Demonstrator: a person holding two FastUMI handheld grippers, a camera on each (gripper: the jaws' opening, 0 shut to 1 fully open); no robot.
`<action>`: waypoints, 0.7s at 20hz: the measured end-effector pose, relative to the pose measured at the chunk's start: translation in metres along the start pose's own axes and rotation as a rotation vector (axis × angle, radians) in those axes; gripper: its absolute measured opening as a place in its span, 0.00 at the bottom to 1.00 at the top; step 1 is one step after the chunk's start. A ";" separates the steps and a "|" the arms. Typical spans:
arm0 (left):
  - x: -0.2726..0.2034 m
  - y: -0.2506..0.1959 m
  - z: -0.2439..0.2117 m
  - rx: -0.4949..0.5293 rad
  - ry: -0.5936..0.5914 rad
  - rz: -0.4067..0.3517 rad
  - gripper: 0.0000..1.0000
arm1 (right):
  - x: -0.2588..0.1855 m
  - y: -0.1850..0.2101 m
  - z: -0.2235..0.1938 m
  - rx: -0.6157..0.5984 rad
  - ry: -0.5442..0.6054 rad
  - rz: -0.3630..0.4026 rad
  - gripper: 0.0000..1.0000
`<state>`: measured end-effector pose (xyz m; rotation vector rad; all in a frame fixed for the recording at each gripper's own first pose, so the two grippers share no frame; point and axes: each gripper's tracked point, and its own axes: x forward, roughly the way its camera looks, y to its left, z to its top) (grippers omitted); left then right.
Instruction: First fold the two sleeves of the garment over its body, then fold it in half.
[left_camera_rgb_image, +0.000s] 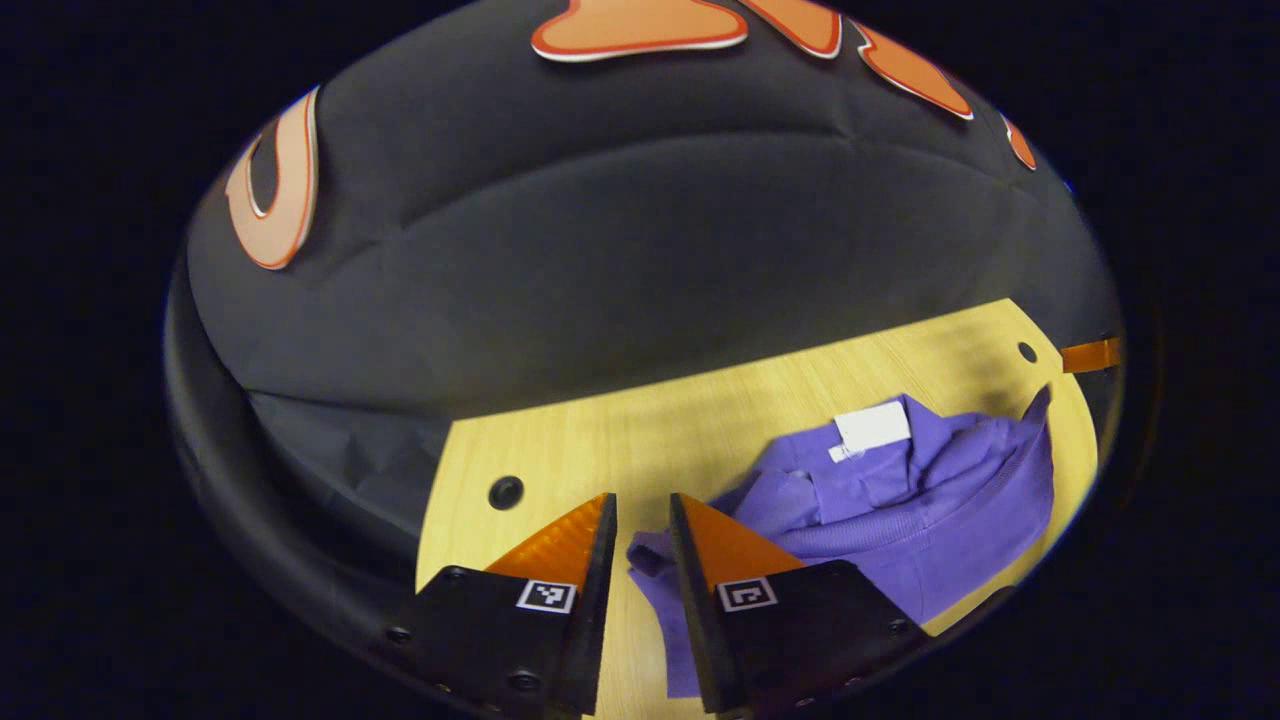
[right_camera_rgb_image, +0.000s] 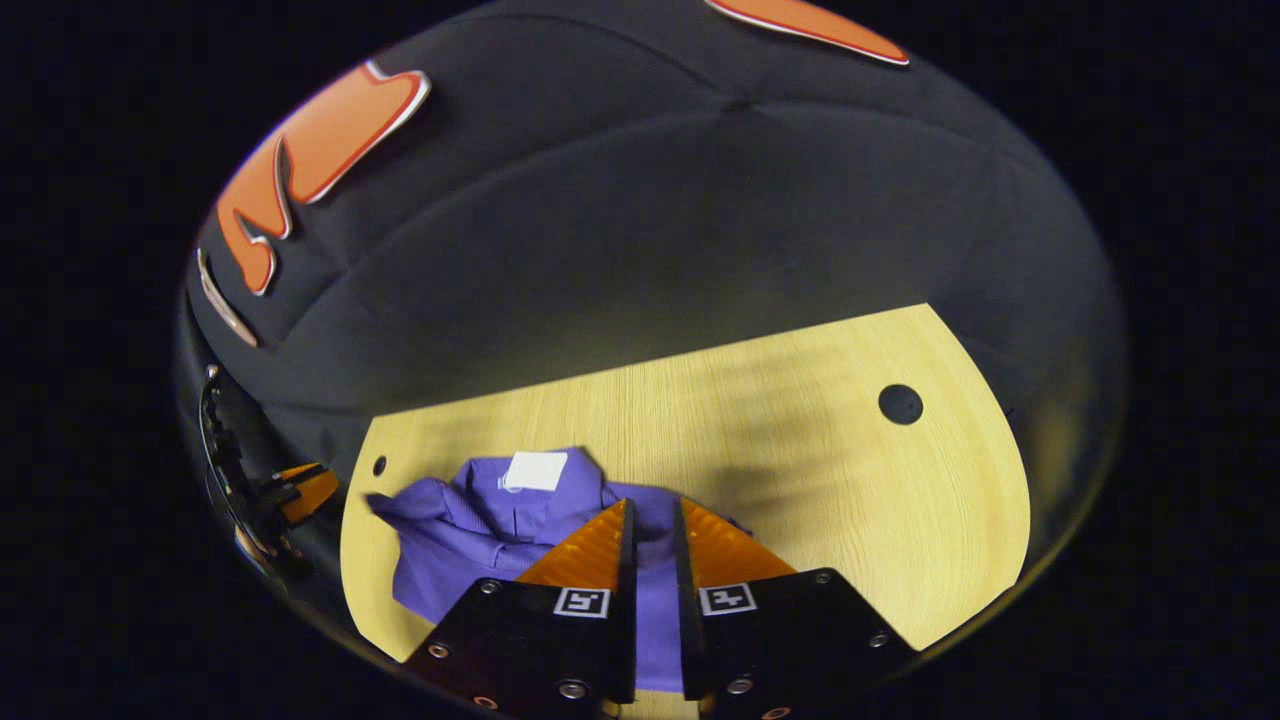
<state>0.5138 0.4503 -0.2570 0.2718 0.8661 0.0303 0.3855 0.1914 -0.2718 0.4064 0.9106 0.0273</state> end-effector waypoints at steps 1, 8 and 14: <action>-0.004 -0.002 0.002 -0.016 -0.009 -0.002 0.31 | -0.002 -0.002 0.006 -0.003 -0.018 -0.002 0.19; -0.048 -0.008 0.018 -0.143 -0.129 -0.066 0.93 | -0.049 0.004 0.023 -0.145 -0.165 -0.055 0.51; -0.119 0.000 0.033 -0.166 -0.283 -0.078 0.98 | -0.103 0.040 0.023 -0.239 -0.317 -0.073 0.89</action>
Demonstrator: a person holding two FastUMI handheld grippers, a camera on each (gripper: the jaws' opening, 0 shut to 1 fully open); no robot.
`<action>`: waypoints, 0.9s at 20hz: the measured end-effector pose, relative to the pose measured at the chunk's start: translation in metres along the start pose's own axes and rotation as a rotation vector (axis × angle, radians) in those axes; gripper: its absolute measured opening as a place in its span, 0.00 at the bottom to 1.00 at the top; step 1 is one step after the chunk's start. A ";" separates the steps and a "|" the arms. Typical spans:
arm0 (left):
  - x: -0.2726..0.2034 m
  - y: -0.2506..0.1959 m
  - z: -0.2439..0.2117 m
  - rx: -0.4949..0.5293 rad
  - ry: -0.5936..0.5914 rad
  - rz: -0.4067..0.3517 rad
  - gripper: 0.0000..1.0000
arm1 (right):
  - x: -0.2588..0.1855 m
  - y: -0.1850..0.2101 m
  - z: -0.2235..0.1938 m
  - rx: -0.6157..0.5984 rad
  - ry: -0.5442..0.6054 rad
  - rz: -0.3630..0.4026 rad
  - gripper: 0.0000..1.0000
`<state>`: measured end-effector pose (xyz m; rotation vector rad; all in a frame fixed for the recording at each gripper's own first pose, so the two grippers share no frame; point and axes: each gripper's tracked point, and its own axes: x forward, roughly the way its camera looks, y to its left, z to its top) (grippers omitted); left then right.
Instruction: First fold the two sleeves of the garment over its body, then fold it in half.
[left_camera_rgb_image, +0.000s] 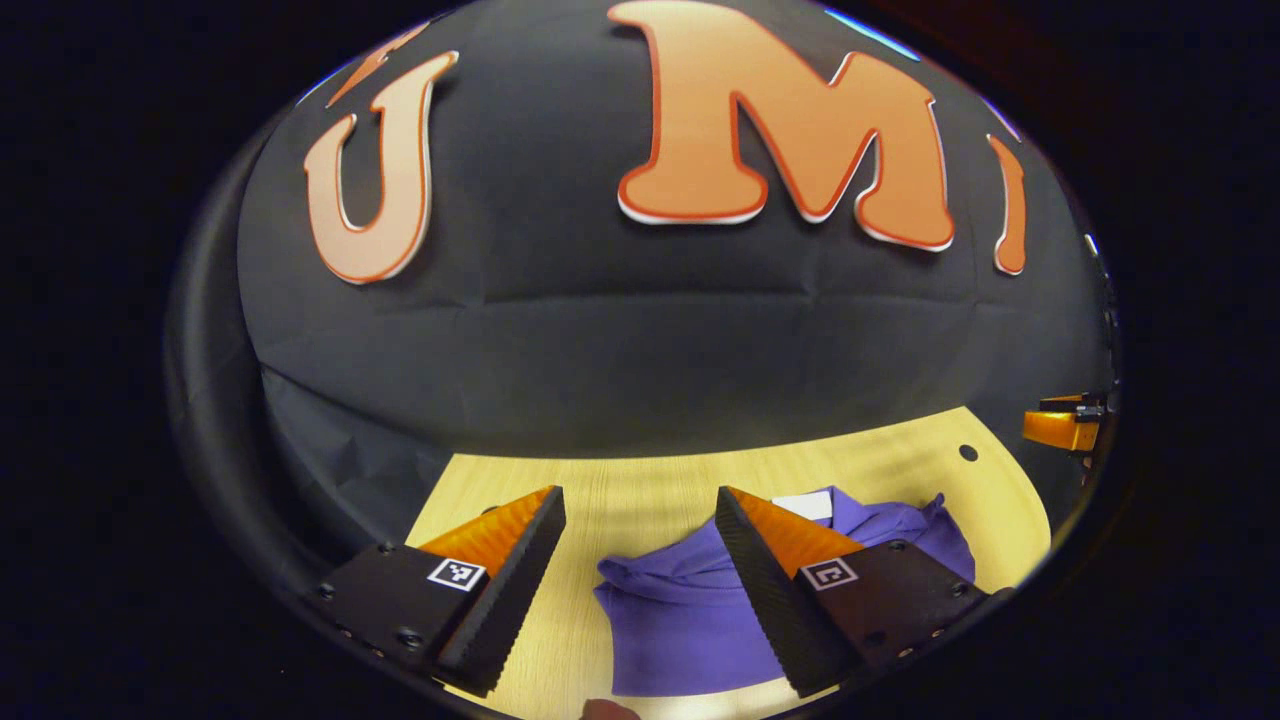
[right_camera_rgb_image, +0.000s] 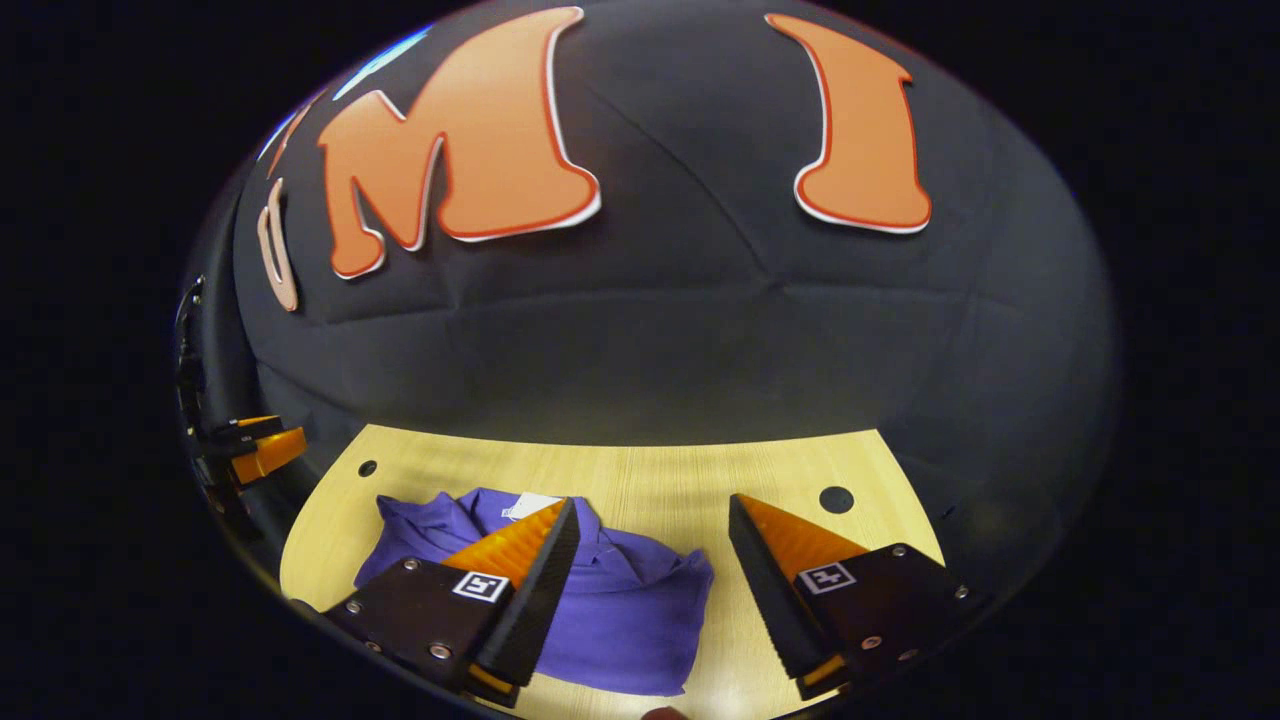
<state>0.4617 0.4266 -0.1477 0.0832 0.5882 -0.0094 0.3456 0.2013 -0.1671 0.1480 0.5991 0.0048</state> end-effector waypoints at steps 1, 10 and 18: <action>-0.012 -0.002 0.006 0.000 -0.031 -0.004 0.98 | -0.009 0.004 0.003 0.000 -0.021 -0.003 0.91; -0.111 0.000 0.028 -0.014 -0.273 -0.067 0.98 | -0.095 0.032 0.014 -0.042 -0.218 -0.057 0.95; -0.190 -0.004 0.023 0.036 -0.457 -0.073 0.98 | -0.162 0.058 0.001 -0.056 -0.335 -0.078 0.95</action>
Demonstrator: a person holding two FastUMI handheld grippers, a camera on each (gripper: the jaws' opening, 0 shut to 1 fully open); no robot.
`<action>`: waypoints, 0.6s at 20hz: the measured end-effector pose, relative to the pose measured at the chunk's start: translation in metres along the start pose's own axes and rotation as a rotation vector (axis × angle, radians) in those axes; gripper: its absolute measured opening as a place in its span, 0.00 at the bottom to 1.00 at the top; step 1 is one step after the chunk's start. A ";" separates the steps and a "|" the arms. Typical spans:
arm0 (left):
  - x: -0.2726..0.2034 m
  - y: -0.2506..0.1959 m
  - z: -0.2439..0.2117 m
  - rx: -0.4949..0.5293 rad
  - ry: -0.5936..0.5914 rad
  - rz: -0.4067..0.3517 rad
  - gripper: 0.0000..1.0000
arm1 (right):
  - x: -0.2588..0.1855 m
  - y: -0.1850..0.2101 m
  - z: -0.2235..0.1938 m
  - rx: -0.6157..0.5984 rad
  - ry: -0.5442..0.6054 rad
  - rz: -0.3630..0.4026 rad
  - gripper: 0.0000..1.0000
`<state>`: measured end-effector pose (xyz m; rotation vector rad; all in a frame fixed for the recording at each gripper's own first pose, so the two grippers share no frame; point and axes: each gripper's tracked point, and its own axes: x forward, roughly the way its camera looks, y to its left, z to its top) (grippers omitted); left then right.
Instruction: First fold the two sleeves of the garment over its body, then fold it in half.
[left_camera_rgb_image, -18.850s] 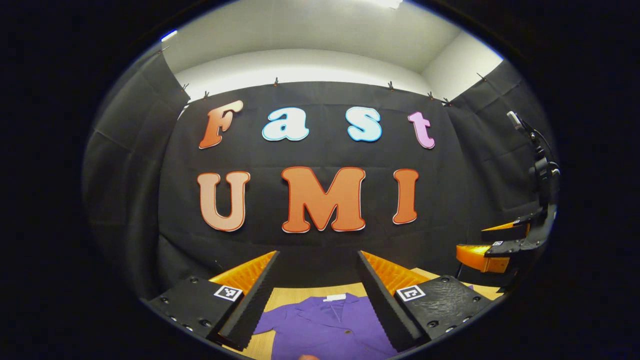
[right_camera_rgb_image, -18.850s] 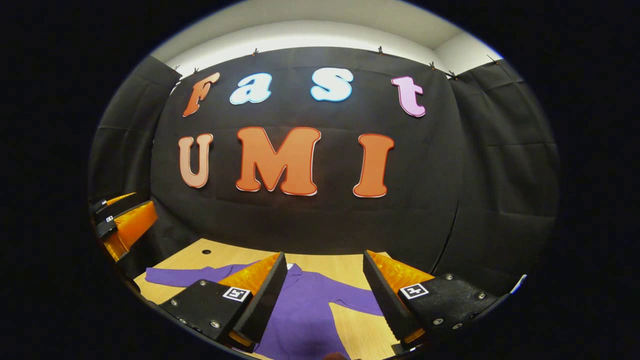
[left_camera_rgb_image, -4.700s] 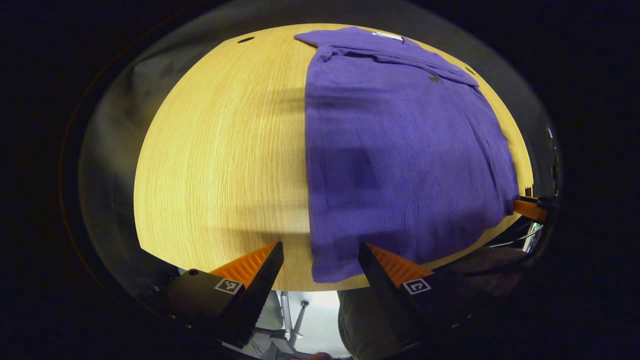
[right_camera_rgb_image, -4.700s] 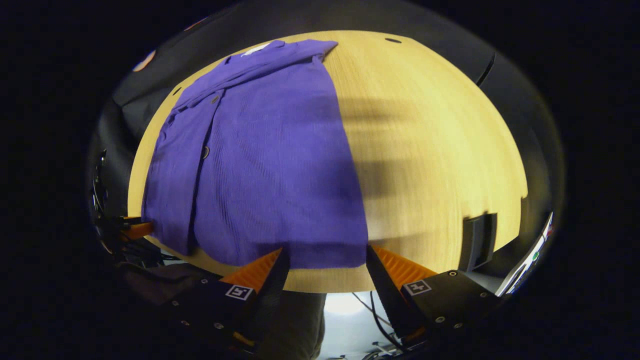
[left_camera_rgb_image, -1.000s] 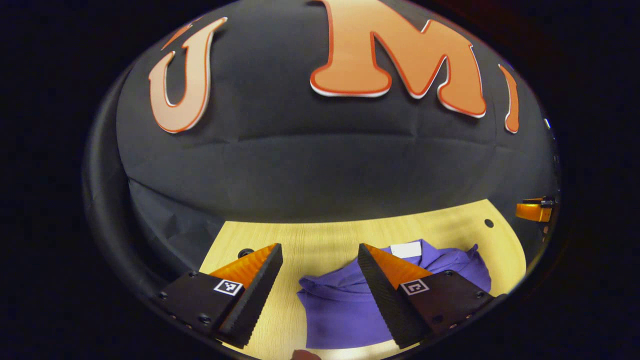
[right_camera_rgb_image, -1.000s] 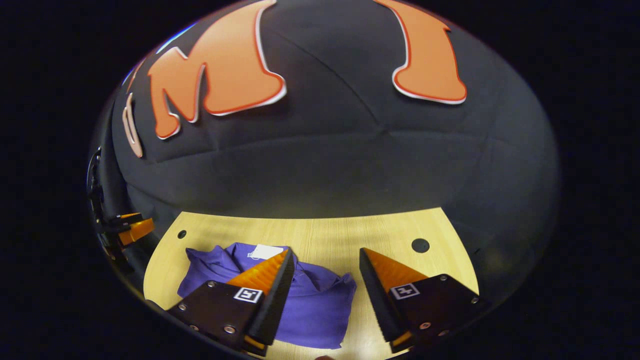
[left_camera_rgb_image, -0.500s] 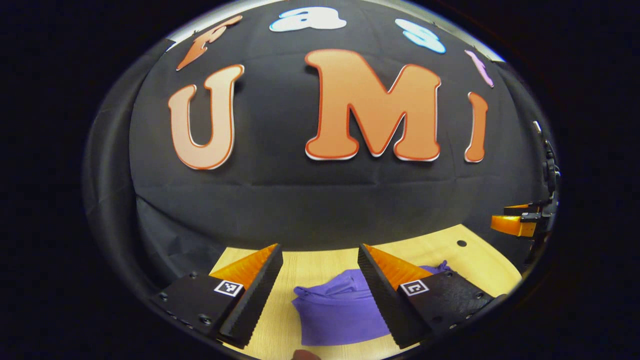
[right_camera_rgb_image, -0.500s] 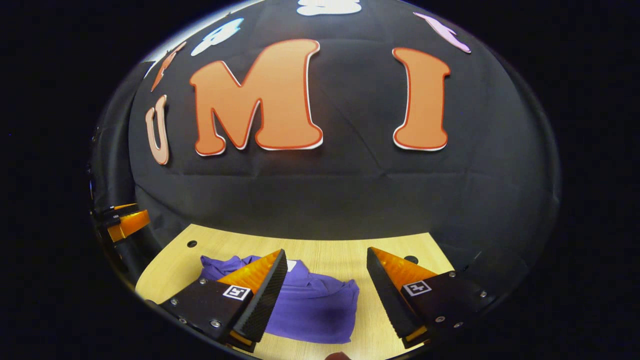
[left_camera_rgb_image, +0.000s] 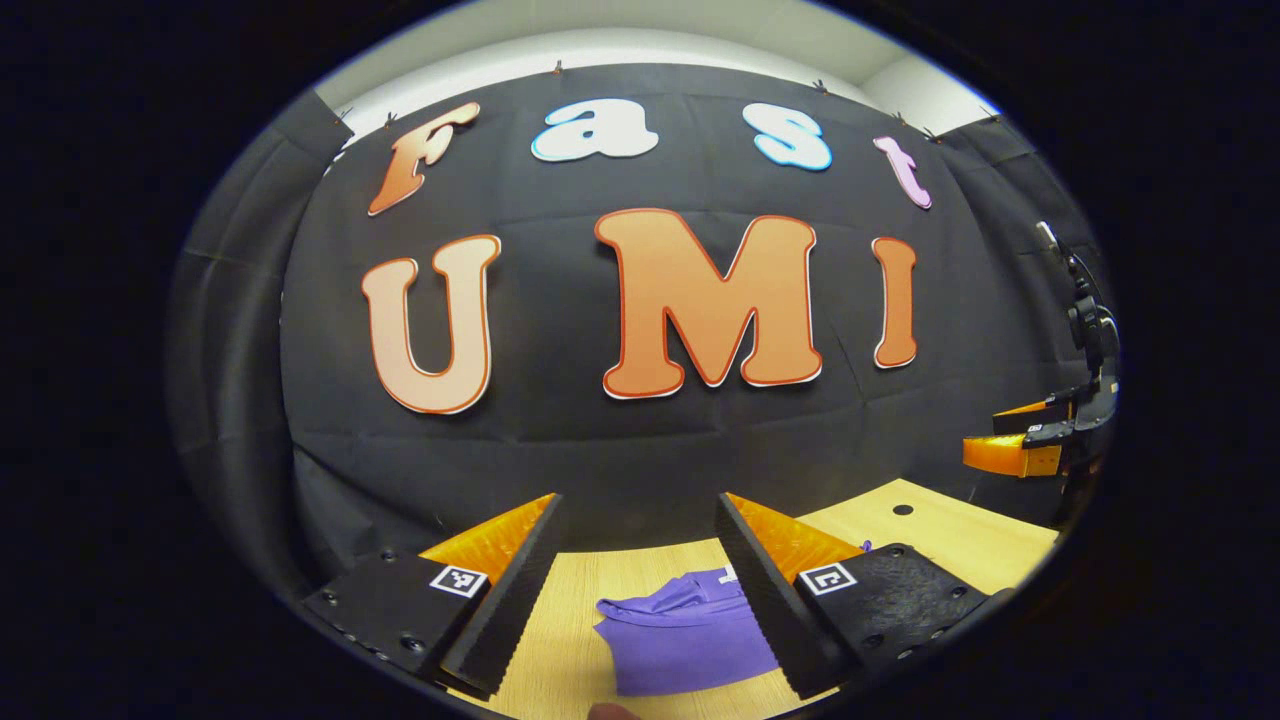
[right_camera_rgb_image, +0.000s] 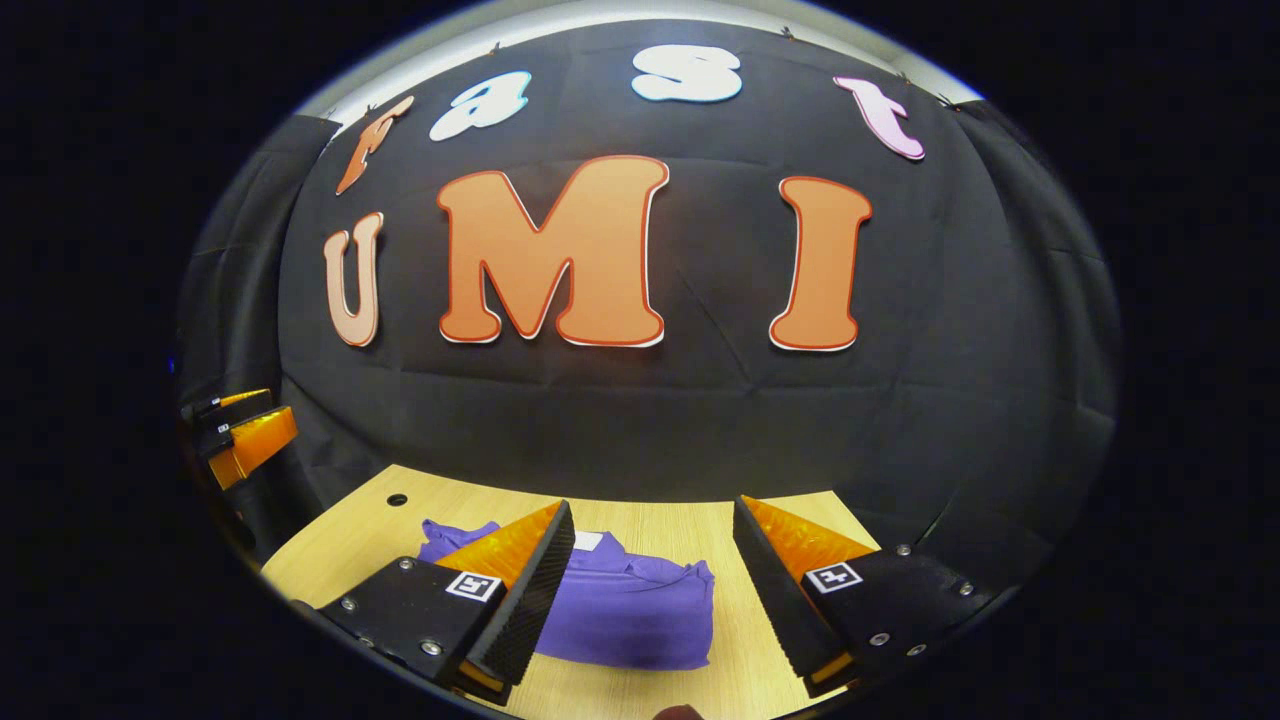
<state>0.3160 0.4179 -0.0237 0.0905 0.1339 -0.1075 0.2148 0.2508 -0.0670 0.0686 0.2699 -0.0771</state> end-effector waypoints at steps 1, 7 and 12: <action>-0.007 -0.002 0.000 -0.002 -0.013 -0.004 0.97 | -0.008 0.004 0.001 -0.001 -0.016 -0.003 0.95; -0.044 -0.005 -0.015 -0.021 -0.042 -0.027 0.97 | -0.048 0.019 0.001 -0.028 -0.086 -0.027 0.94; -0.073 -0.016 -0.024 -0.017 -0.041 -0.035 0.97 | -0.077 0.026 -0.004 -0.042 -0.099 -0.024 0.94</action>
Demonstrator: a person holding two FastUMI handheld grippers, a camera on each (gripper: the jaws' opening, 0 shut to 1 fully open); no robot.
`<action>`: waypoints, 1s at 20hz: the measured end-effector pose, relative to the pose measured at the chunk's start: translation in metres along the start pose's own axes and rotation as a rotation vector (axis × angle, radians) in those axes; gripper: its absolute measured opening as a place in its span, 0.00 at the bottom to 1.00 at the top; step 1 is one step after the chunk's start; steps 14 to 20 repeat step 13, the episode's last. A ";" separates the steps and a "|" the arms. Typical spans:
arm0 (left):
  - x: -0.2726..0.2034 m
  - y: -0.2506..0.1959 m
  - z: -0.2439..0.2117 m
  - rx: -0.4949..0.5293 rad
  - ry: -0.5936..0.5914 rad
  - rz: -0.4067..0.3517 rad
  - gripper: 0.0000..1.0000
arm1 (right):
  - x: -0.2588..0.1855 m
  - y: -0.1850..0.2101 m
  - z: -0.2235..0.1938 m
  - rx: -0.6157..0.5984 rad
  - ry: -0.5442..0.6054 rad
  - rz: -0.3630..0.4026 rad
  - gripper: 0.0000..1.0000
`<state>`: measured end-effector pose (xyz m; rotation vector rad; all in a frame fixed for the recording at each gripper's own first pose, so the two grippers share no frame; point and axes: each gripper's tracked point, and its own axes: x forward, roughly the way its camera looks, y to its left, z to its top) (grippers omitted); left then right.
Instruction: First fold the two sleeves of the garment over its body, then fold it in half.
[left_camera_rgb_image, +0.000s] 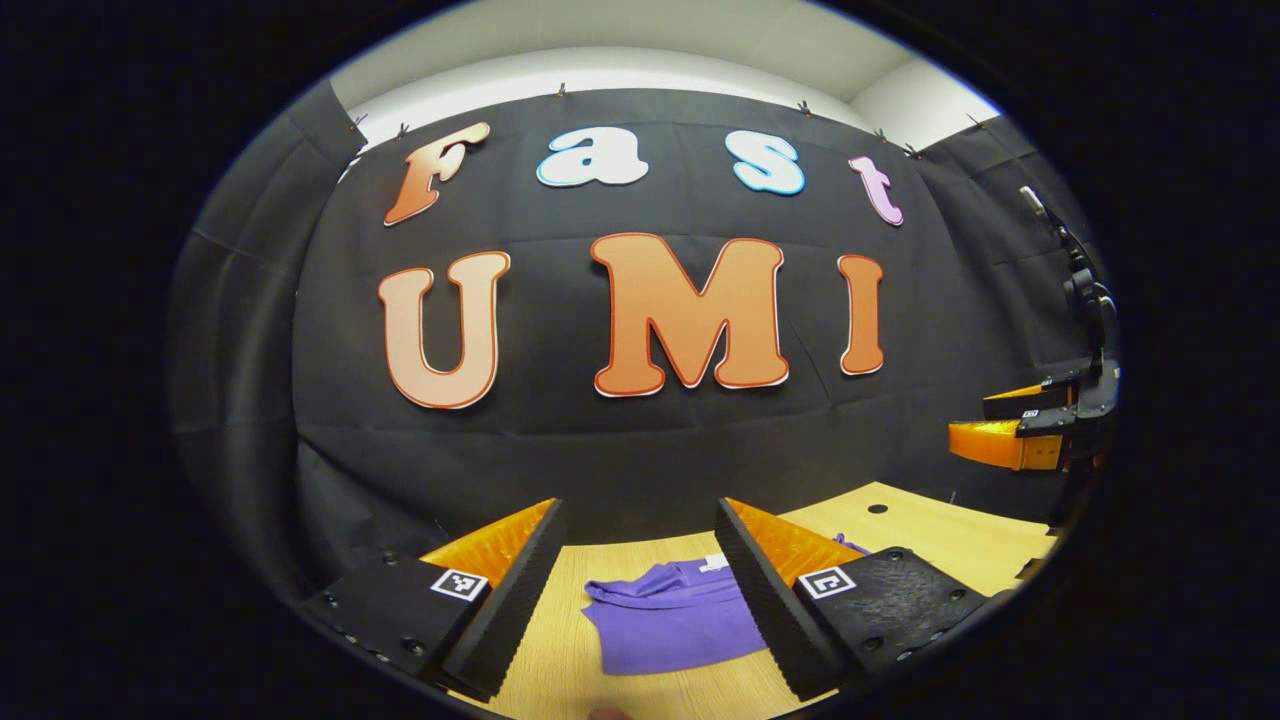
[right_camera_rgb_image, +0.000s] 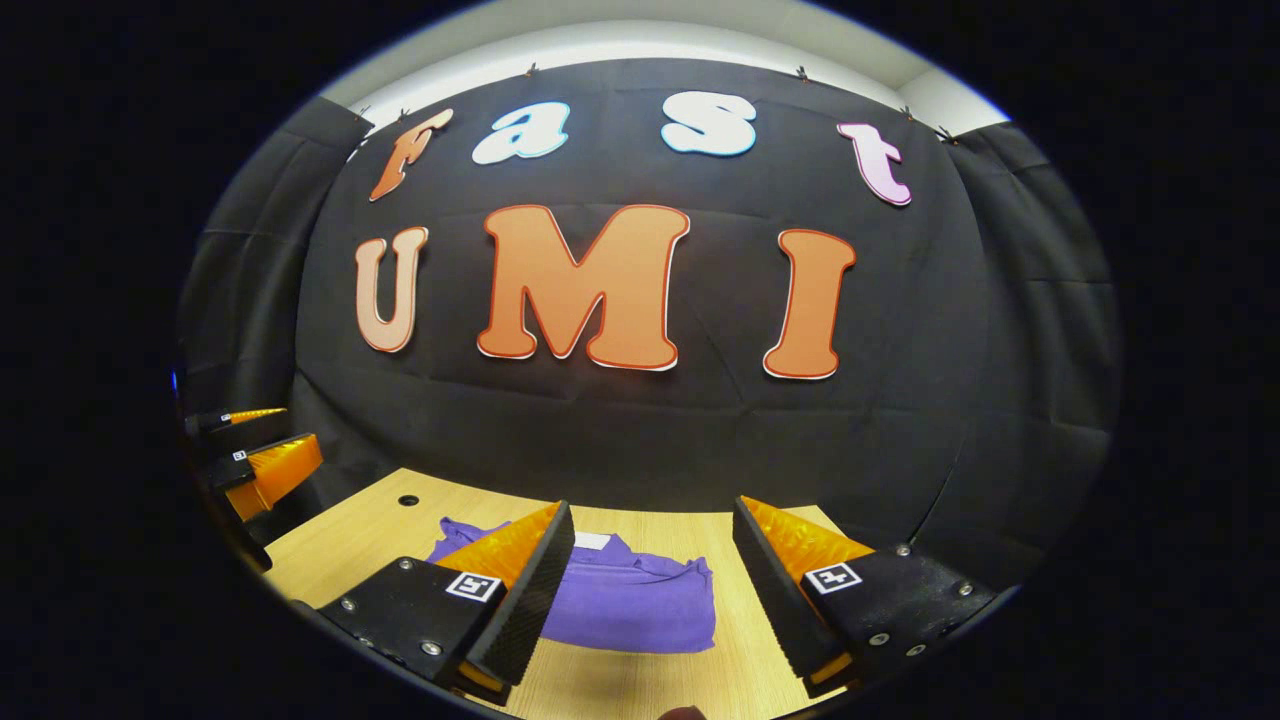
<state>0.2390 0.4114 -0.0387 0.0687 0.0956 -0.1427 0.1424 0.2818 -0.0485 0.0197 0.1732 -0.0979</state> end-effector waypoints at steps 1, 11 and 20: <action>-0.007 -0.005 0.002 0.002 -0.004 0.002 0.99 | -0.006 0.000 -0.001 0.003 -0.005 0.008 0.94; -0.083 -0.055 -0.003 0.006 0.033 0.101 0.97 | -0.069 -0.029 -0.024 0.008 0.003 0.119 0.94; -0.098 -0.060 -0.002 0.016 0.032 0.118 0.97 | -0.077 -0.036 -0.027 0.029 -0.002 0.125 0.94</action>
